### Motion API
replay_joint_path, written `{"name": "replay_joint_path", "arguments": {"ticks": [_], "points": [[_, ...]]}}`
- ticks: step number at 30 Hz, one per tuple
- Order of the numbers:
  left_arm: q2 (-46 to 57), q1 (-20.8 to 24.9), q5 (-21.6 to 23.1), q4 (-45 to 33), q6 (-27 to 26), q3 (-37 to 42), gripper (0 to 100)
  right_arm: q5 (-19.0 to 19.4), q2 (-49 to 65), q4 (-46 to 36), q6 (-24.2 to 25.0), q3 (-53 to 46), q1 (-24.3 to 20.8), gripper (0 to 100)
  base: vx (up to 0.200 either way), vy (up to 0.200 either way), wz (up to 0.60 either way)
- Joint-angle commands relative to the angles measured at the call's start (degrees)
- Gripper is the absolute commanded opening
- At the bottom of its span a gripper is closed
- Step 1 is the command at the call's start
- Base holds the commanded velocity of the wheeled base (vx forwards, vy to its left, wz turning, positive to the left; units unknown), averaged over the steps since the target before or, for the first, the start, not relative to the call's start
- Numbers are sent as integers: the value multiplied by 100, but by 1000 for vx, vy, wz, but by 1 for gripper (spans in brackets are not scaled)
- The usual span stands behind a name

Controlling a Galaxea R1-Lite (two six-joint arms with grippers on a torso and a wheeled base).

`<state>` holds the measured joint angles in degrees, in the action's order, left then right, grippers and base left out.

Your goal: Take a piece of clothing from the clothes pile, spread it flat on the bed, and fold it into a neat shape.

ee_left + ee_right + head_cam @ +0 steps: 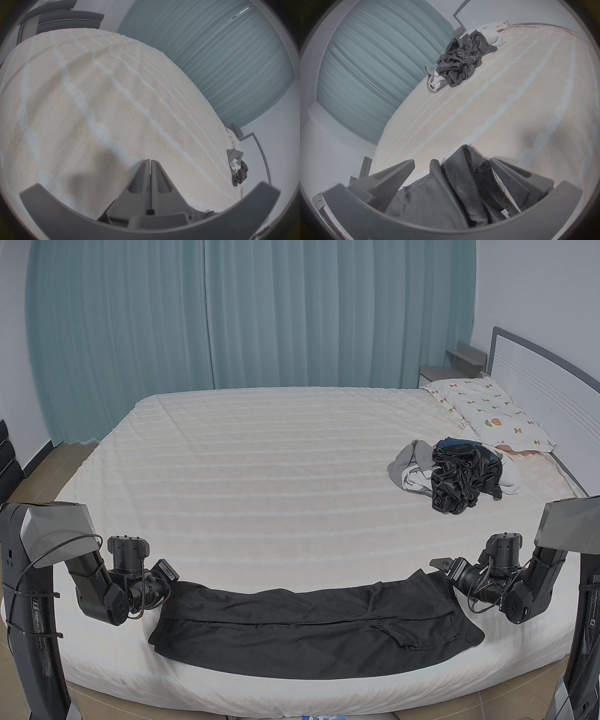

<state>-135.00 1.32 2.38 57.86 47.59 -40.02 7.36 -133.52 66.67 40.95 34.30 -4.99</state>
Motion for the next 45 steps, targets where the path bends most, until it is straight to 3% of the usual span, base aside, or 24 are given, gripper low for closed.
{"name": "replay_joint_path", "arguments": {"ticks": [1, 13, 19, 20, 22, 23, 28, 34, 35, 40, 45], "points": [[-27, 0, 0, 6, -4, 12, 0, -7, -227, -40, 1, 208, -11, 0, 0, 0, 0], [-18, -70, -141, 6, -4, 30, 0, -16, -429, 39, 98, 375, 376, 0, 0, 0, 0], [-18, -61, -141, 6, -13, 91, 0, -7, -411, 83, 194, 314, 340, 0, 0, 0, 0], [-9, -61, -132, 15, -22, 117, 0, -7, -411, 101, 203, 322, 340, 100, 0, 0, 0], [0, -61, -132, 15, -22, 135, 0, -7, -385, 144, 203, 296, 332, 100, 0, 0, 0], [17, -61, -123, 15, -13, 153, 100, -33, -332, 268, 212, 243, 332, 100, 0, 0, 0], [114, -114, -123, 15, 22, 170, 100, -60, 274, 452, 282, -266, 288, 100, 0, 0, 0], [659, -140, 35, 129, -57, 566, 100, -77, 1197, 355, 897, -952, -73, 100, 0, 0, 0], [668, -140, 44, 191, -39, 592, 100, -77, 1452, 320, 1161, -1339, -363, 100, 0, 0, 0], [685, -193, 70, 384, -31, 777, 100, -218, 1461, 338, 1636, -1857, -934, 100, -160, 0, 0], [817, -316, 527, 384, -31, 926, 100, -578, 977, 408, 1926, -1989, -1233, 100, -200, 0, 0]]}}
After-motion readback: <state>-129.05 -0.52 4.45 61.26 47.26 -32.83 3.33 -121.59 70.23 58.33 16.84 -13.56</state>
